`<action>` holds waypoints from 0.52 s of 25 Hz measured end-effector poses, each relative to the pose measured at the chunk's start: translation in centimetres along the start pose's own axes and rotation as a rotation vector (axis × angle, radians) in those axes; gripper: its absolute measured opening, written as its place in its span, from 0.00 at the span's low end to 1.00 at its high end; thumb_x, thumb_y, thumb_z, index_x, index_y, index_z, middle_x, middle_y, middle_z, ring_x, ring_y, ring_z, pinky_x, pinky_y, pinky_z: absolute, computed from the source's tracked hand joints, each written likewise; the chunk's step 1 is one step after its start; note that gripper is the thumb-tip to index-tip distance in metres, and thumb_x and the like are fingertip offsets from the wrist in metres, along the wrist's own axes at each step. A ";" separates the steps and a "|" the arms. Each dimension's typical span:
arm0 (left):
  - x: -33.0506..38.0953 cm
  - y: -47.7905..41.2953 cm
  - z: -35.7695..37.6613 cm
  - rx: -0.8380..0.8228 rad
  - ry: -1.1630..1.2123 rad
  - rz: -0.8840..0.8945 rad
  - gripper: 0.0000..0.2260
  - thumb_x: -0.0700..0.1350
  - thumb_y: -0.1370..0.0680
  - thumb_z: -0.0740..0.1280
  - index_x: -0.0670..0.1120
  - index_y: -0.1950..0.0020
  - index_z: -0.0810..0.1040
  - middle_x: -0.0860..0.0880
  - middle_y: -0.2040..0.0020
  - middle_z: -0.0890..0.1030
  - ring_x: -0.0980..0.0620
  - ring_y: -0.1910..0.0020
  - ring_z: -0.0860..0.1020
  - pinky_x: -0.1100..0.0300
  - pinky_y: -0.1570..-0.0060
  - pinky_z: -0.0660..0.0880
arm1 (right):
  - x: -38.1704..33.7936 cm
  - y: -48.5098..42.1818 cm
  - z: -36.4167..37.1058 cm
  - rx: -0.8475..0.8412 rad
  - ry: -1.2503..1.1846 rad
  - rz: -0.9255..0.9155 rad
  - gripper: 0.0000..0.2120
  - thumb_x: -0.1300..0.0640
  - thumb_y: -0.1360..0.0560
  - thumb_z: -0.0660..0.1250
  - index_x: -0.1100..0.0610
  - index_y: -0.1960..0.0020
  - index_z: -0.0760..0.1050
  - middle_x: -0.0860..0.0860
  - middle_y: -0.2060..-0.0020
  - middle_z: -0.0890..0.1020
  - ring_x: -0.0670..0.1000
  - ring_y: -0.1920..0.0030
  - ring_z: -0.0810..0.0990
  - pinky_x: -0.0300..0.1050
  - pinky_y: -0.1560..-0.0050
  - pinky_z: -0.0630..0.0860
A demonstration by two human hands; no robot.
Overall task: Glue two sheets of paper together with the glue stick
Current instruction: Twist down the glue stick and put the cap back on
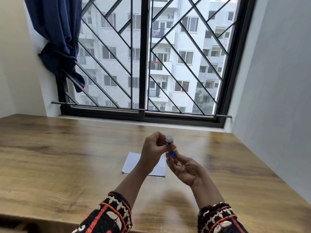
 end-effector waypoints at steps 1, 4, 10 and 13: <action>0.0 0.0 0.0 -0.002 0.002 -0.001 0.09 0.29 0.33 0.71 0.39 0.62 0.73 0.39 0.61 0.78 0.44 0.62 0.76 0.50 0.56 0.76 | -0.2 0.1 0.1 -0.022 0.004 -0.028 0.08 0.66 0.27 0.60 0.68 0.55 0.78 0.61 0.66 0.83 0.53 0.69 0.83 0.40 0.68 0.81; 0.0 0.1 0.0 -0.019 -0.016 0.010 0.09 0.29 0.33 0.71 0.38 0.61 0.73 0.40 0.62 0.78 0.45 0.63 0.77 0.54 0.58 0.76 | -0.3 0.2 0.0 -0.006 0.075 -0.052 0.08 0.65 0.29 0.64 0.67 0.54 0.78 0.60 0.64 0.84 0.54 0.65 0.84 0.42 0.65 0.83; 0.1 0.3 0.5 -0.061 -0.024 0.014 0.08 0.28 0.33 0.71 0.36 0.61 0.73 0.41 0.65 0.79 0.49 0.67 0.78 0.58 0.64 0.77 | 0.7 -0.1 -0.4 0.090 0.193 0.072 0.17 0.51 0.23 0.59 0.64 0.59 0.76 0.52 0.78 0.75 0.44 0.81 0.71 0.33 0.82 0.68; -0.1 0.4 0.1 -0.013 -0.002 0.000 0.11 0.28 0.35 0.72 0.40 0.64 0.72 0.41 0.64 0.78 0.45 0.64 0.77 0.52 0.58 0.77 | 0.9 0.0 0.0 0.038 0.079 0.077 0.12 0.58 0.22 0.57 0.66 0.55 0.74 0.56 0.75 0.77 0.47 0.78 0.74 0.35 0.79 0.72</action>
Point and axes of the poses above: each hand's wrist, its own y-axis away from the middle knuckle, its own z-axis out of the palm, x = y × z, the point moved 7 cm from there along -y, towards the middle knuckle
